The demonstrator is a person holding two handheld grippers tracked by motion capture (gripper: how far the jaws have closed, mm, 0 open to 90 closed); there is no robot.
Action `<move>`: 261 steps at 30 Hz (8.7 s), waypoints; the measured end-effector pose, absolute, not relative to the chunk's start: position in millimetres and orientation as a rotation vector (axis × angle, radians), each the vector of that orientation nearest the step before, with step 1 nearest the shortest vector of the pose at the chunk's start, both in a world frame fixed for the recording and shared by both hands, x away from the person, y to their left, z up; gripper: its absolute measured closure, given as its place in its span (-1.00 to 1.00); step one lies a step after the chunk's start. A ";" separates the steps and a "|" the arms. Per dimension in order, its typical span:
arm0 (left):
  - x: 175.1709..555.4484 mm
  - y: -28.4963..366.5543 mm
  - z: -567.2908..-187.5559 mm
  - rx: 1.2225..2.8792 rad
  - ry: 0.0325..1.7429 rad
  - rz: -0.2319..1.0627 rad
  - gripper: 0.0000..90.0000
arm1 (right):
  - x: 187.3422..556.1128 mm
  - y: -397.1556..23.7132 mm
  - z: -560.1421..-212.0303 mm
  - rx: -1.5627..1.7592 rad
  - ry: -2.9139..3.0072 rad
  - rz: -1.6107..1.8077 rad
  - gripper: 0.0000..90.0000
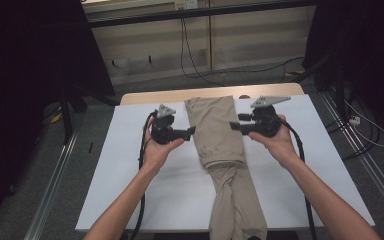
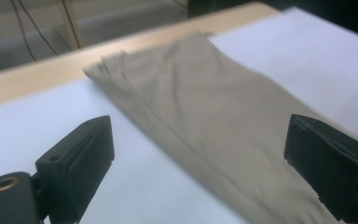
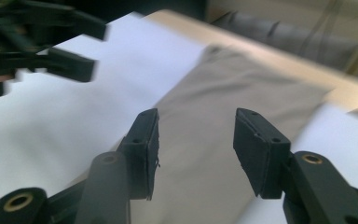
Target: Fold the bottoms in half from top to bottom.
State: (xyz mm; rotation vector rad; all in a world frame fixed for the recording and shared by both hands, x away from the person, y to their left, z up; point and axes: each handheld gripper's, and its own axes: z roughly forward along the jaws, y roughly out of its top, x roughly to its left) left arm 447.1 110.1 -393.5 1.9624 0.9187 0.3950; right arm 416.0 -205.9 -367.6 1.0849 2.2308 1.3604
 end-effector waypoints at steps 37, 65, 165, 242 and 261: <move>345.2 123.5 -430.2 2.047 0.810 0.218 -0.79 | 278.8 -116.8 -446.6 0.660 2.749 1.108 1.00; 330.2 96.5 -443.9 2.204 0.743 0.096 -0.33 | 435.0 -167.1 -415.3 1.386 2.185 1.273 0.97; 416.7 31.5 -427.6 2.095 0.696 0.092 0.02 | 434.3 -171.3 -404.9 1.467 2.114 1.244 0.99; 283.8 88.1 -436.9 2.266 0.534 -0.151 0.63 | 246.8 -184.3 -429.3 1.185 2.625 1.300 0.69; 331.4 43.7 -437.3 2.315 0.501 0.046 1.00 | 285.4 -197.8 -439.8 1.158 2.606 1.194 1.00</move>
